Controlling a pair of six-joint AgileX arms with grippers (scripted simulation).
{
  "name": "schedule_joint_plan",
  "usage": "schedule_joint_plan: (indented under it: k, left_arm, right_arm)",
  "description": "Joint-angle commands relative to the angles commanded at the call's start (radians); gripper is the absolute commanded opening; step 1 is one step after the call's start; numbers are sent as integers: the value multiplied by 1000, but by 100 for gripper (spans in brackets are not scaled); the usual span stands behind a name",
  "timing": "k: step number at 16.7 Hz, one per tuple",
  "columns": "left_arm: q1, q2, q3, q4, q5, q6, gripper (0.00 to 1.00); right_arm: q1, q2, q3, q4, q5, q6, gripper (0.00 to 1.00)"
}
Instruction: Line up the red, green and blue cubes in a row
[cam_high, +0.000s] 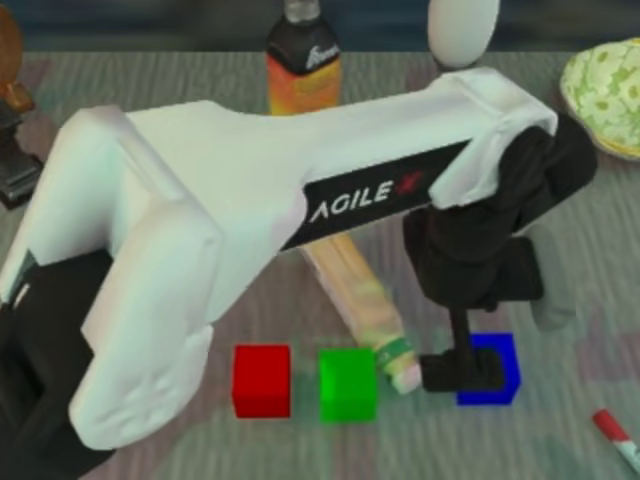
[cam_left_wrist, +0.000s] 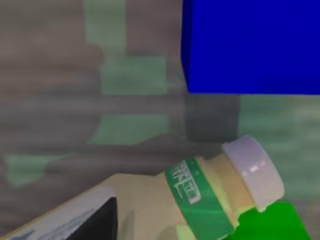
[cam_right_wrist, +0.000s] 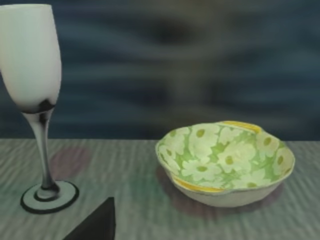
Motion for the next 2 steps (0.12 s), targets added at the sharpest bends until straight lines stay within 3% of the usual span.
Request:
schedule_joint_plan:
  k: [2]
  left_arm:
    - [3, -10, 22, -25, 0, -1, 100]
  right_arm:
    - [0, 0, 0, 0, 0, 0, 100]
